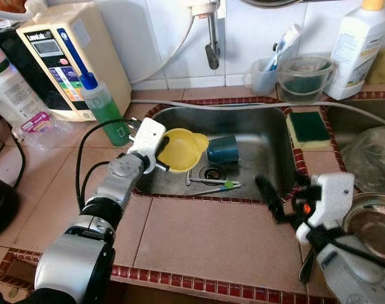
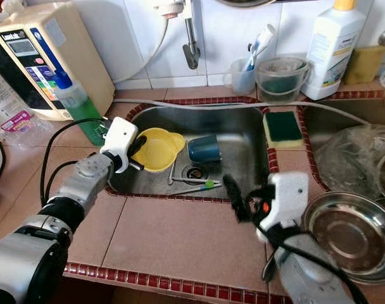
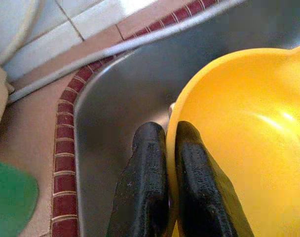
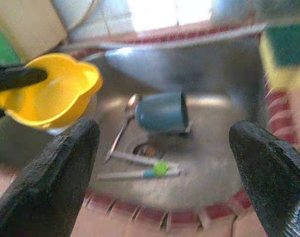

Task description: Kitchen organization

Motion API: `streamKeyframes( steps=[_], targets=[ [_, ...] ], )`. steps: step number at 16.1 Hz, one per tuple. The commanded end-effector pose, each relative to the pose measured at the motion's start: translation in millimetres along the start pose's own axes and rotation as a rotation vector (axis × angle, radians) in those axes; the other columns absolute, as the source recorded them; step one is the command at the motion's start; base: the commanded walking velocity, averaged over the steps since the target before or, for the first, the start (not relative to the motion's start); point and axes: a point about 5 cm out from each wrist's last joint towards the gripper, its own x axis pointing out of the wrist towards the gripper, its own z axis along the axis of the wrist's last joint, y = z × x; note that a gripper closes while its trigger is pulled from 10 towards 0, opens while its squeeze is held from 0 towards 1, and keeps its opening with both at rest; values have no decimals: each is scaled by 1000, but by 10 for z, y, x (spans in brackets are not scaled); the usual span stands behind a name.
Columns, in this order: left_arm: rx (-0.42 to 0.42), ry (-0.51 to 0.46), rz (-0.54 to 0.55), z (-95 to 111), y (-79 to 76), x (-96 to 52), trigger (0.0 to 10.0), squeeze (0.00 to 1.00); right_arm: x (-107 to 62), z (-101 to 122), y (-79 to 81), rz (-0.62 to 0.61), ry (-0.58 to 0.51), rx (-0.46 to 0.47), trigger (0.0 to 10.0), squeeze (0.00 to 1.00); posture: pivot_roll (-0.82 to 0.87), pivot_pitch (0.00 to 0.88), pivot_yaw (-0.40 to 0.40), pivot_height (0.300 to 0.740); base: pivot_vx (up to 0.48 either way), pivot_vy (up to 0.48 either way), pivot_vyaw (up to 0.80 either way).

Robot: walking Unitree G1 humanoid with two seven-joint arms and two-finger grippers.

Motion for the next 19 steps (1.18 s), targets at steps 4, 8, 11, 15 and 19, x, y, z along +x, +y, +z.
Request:
streamKeyframes(
  steps=[4,8,11,15,19],
  targets=[
    [26,82,11,-210,-3,-52,10000,0,-9,11,169,70,6,44,10000,0,-301,128,199,740,0,0,0],
    [14,145,10,-298,-17,-62,10000,0,-9,14,183,94,19,67,10000,0,-303,124,195,740,0,0,0],
    [-9,147,-3,-310,-18,-67,10000,0,-3,13,190,105,22,67,10000,0,-307,112,192,740,0,0,0],
    [-93,139,-33,-298,-6,-68,10000,1000,11,23,200,111,20,67,10000,0,-310,103,191,740,0,0,0],
    [-92,138,-38,-289,-4,-64,10000,1000,21,30,199,112,15,68,10000,0,-308,99,191,740,0,0,0]
  ],
)
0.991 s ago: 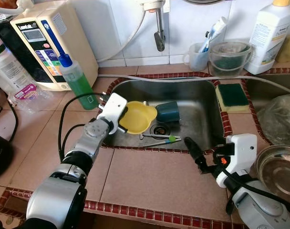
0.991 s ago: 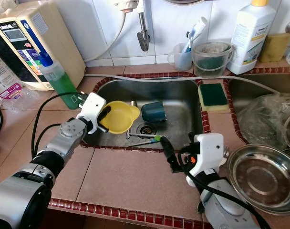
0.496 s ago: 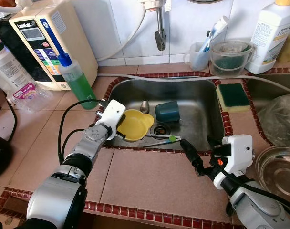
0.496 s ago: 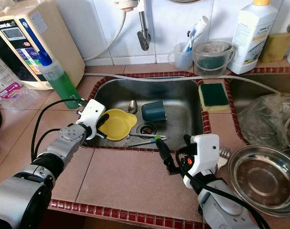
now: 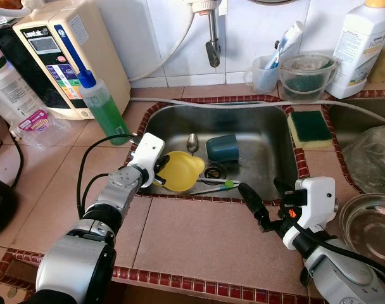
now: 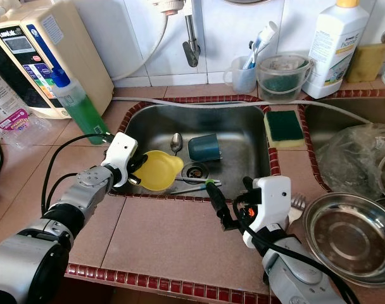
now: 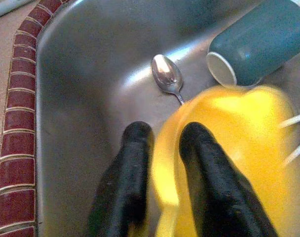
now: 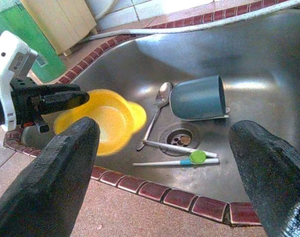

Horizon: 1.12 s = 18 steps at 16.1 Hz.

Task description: Kitchen organization

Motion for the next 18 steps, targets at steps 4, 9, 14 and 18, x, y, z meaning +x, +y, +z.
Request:
streamKeyframes(
  steps=[4,9,14,18],
  targets=[
    [-20,9,17,12,91,-20,10000,1000,15,47,49,29,-19,5,10000,0,-306,96,190,740,0,0,0],
    [-60,-27,17,75,142,-30,10000,1000,35,88,41,23,-51,-5,10000,0,-305,94,188,740,0,0,0],
    [-192,-228,-47,251,205,-99,10000,1000,67,173,-6,-62,-139,-88,10000,0,-302,97,181,740,0,0,0],
    [-296,-443,-23,582,279,-288,10000,1000,313,326,11,-117,-239,-151,10000,0,-259,77,138,740,0,0,0]
  ],
)
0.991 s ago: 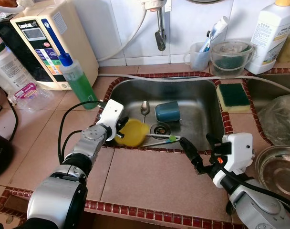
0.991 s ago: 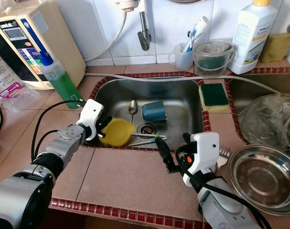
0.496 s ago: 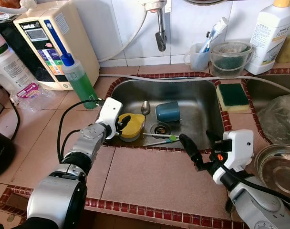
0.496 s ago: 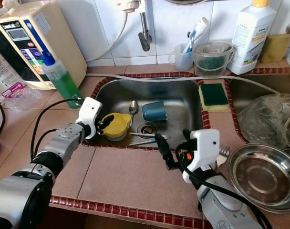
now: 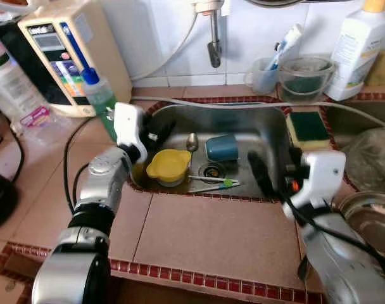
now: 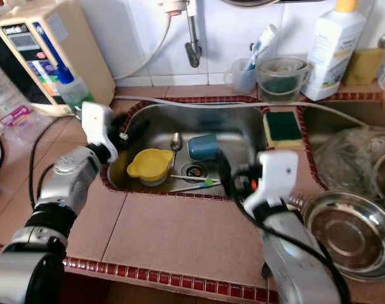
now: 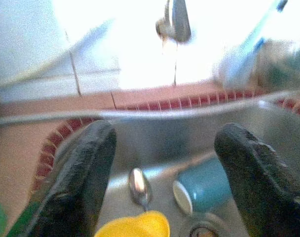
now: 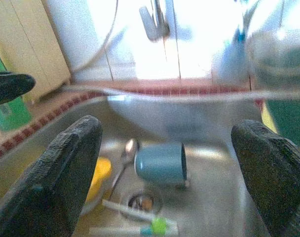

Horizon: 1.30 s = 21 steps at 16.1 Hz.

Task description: Kitchen organization

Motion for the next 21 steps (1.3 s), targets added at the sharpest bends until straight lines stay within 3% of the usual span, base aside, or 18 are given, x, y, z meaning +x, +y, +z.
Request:
streamKeyframes(
  steps=[1,2,3,4,6,11,14,21],
  targets=[
    [-12,-30,39,66,45,-65,10000,1000,54,6,50,-3,-23,-10,10000,0,-254,73,132,740,0,0,0],
    [-14,-54,46,113,20,-95,10000,1000,90,18,58,-8,-39,-19,10000,0,-242,66,119,740,0,0,0],
    [-11,-98,44,203,-74,-193,10000,788,153,22,47,-35,-69,-45,10000,0,-227,55,105,740,0,0,0],
    [0,-111,47,225,-123,-261,10000,0,177,8,25,-59,-79,-55,10000,0,-220,50,99,740,0,0,0],
    [3,-110,52,211,-201,-382,10000,0,217,-32,-33,-109,-98,-42,10000,0,-209,38,91,740,0,0,0],
    [34,-66,170,-77,-160,-627,10000,0,262,-205,-136,-209,-128,-196,10000,0,-206,8,88,740,0,0,0],
    [136,-88,185,-29,-199,-646,10000,0,283,-227,-150,-222,-148,-214,10000,0,-216,0,93,740,0,0,0],
    [108,-104,147,-46,-255,-605,10000,0,279,-269,-142,-217,-165,-232,10000,0,-230,0,91,740,0,0,0]
  ],
)
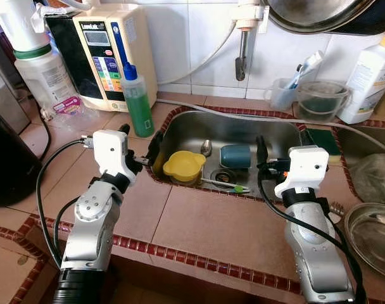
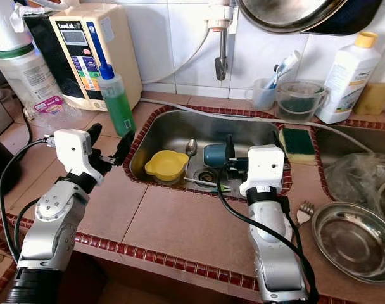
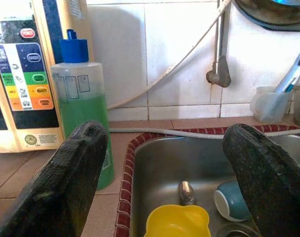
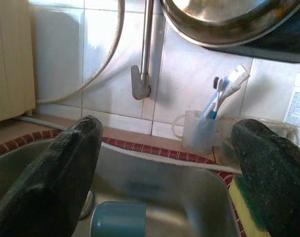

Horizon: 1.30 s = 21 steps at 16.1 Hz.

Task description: Kitchen organization

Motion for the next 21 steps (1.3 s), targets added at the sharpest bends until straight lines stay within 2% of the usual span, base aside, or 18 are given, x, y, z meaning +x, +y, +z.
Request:
streamKeyframes(
  steps=[1,4,14,21],
  targets=[
    [19,-10,-21,31,-16,9,10000,0,10,-12,7,0,1,-3,10000,0,-230,0,88,740,0,0,0],
    [-7,-19,-30,35,-30,10,10000,0,24,-21,-8,3,-1,-13,10000,0,-234,0,84,740,0,-186,0],
    [-31,-32,-23,57,-29,13,10000,0,68,22,-103,-27,-35,-31,10000,0,-229,0,71,740,0,-444,0],
    [-37,-36,-29,69,-41,29,10000,0,78,37,-98,-21,-48,-38,10000,0,-228,0,71,740,0,-469,0]
  ],
)
